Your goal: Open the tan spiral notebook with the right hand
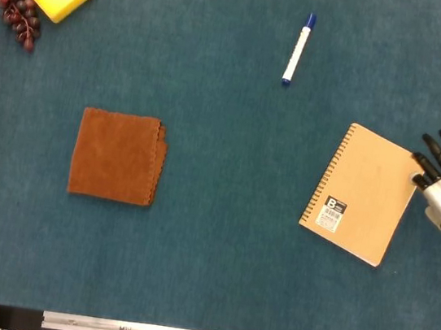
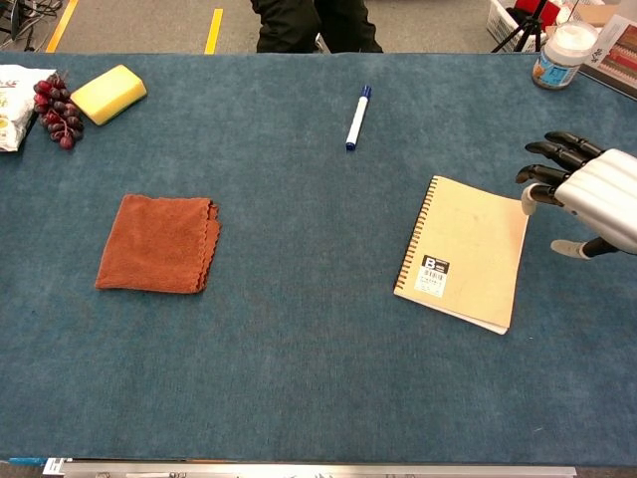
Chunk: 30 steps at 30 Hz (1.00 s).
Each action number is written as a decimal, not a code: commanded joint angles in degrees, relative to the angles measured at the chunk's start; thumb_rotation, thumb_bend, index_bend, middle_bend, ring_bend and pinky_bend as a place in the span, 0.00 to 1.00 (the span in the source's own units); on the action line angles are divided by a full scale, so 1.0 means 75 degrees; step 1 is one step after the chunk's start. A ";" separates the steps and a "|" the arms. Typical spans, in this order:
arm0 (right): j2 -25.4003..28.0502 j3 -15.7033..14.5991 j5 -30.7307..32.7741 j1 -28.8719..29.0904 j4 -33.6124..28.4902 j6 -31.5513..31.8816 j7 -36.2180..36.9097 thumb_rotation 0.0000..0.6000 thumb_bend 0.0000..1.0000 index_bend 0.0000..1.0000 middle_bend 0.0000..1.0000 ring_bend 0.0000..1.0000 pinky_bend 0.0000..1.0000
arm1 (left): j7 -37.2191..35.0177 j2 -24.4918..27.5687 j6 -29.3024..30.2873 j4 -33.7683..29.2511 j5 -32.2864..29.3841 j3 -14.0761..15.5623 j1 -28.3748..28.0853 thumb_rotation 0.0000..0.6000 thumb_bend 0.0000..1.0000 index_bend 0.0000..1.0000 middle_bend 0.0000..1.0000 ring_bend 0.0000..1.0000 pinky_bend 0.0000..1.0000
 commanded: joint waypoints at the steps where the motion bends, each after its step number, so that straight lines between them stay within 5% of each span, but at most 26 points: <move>1: -0.0341 -0.0090 -0.0118 0.0182 0.0439 -0.0047 0.0030 1.00 0.12 0.45 0.28 0.07 0.07 | -0.0021 0.0002 0.0005 0.0019 -0.0005 0.0003 0.0013 1.00 0.26 0.17 0.10 0.10 0.06; 30: -0.1702 -0.0458 0.0091 0.0454 0.2387 0.0209 0.0668 1.00 0.12 0.45 0.25 0.06 0.07 | -0.0260 0.0025 0.0010 0.0196 -0.0013 0.0030 0.0108 1.00 0.26 0.17 0.10 0.10 0.06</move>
